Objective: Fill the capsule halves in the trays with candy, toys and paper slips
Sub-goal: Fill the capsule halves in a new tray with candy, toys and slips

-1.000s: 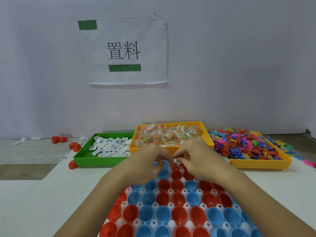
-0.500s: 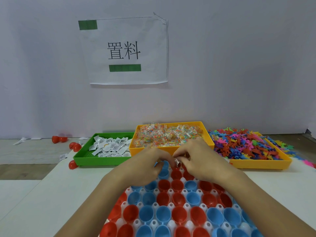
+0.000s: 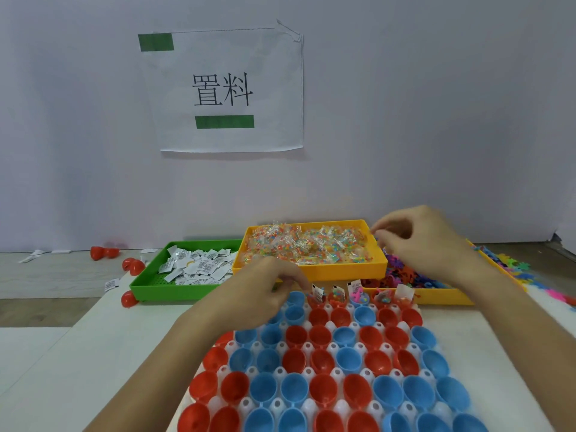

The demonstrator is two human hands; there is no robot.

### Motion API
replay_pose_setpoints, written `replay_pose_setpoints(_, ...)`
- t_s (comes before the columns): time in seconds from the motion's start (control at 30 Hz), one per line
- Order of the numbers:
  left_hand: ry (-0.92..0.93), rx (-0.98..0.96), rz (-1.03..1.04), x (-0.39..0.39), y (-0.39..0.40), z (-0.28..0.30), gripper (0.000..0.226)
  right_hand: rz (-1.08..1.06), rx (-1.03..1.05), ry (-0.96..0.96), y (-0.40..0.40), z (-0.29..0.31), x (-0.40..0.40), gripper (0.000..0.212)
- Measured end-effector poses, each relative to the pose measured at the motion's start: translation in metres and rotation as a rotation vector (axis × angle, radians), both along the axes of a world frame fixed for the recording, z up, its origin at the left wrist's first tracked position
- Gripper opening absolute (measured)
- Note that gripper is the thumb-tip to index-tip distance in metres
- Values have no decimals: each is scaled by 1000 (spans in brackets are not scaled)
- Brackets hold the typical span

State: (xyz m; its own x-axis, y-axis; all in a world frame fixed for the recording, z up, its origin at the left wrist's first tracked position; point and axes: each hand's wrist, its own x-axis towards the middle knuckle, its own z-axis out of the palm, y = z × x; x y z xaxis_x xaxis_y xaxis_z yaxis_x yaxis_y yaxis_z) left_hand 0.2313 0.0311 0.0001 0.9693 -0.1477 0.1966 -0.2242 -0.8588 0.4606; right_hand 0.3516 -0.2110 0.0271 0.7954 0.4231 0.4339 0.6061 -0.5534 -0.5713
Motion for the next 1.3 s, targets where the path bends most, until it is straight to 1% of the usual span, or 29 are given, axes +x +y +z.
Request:
replay_pose_setpoints(0.1,-27,3,28,1,1,2,36,-158,-99,43,-31,5,19,13)
replay_pose_setpoints(0.2,-87,25,76,1,1,2,35,-229,-250,134,-47,0,27,5)
replay_pose_setpoints(0.33,-113,2,114,0,1,3,32,-223,-373,245,-42,-12,28,16)
replay_pose_setpoints(0.43,-106,4,116,1,2,3,31,-223,-429,232,-34,-22,28,19)
replay_pose_setpoints(0.57,-115,10,120,0,1,3,31,-278,-378,131,-26,-33,29,11)
replay_pose_setpoints(0.67,-115,5,122,-1,-1,4,31,-274,-307,145,-27,-33,31,13)
replay_pose_setpoints(0.73,-117,3,122,-2,-2,5,31,-276,-243,152,-29,-30,32,18)
replay_pose_setpoints(0.83,-126,0,114,-3,-3,6,31,-273,-204,145,-31,-28,34,24)
replay_pose_setpoints(1.13,-121,1,116,-3,-4,7,31,-233,-174,142,-33,-19,32,16)
replay_pose_setpoints(1.3,-116,-28,109,-4,-7,10,34,-158,-34,151,-27,-6,20,11)
